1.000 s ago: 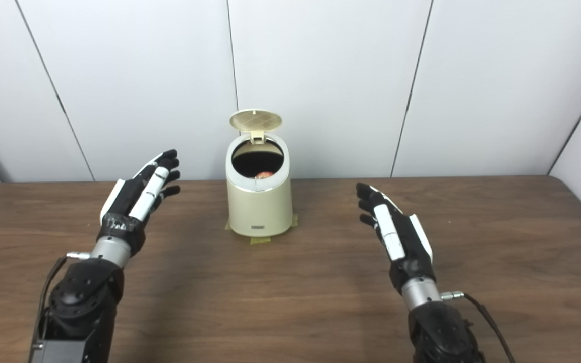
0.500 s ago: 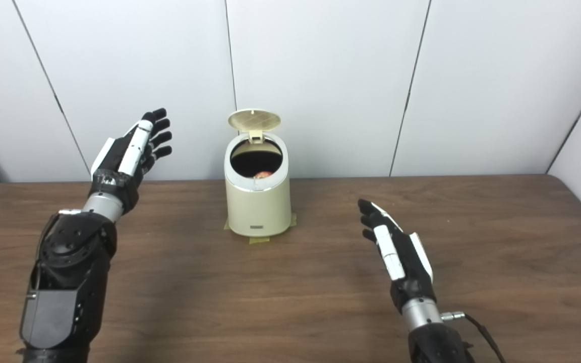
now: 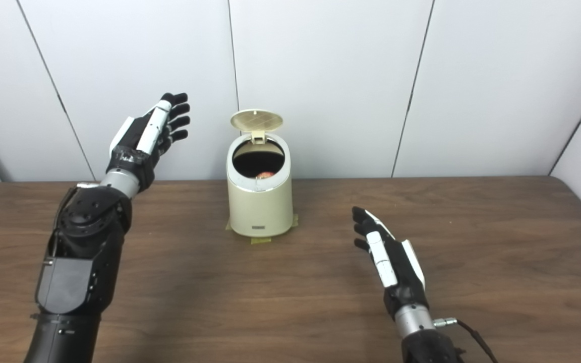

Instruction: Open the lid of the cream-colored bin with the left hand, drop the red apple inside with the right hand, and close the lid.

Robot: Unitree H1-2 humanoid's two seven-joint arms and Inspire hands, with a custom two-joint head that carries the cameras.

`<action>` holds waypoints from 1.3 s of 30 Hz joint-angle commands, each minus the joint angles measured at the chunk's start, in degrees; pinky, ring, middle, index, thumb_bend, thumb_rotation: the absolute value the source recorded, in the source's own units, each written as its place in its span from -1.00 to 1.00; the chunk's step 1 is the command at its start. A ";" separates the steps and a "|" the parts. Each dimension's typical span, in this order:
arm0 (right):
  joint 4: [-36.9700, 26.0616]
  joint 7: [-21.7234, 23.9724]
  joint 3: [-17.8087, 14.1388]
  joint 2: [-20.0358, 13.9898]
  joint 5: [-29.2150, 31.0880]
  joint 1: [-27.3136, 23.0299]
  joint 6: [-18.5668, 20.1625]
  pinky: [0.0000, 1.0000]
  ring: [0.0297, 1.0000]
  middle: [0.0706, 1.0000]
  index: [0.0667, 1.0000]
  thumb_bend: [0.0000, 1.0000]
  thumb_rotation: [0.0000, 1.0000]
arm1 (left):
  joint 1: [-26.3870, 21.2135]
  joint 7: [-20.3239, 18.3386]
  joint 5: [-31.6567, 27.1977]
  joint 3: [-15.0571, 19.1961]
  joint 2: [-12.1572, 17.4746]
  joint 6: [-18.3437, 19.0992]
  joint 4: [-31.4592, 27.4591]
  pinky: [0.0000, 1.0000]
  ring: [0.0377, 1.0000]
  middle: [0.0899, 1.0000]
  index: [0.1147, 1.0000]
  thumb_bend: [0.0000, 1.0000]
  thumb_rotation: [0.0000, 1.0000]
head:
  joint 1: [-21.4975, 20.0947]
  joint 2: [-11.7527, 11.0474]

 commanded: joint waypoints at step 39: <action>-2.78 2.26 0.50 -1.02 3.26 3.34 -1.47 0.80 0.90 0.92 0.92 0.24 1.00 | -8.40 -6.33 20.97 -16.50 6.74 -11.71 2.02 0.82 0.87 0.80 0.68 -0.04 1.00 | -0.71 -1.72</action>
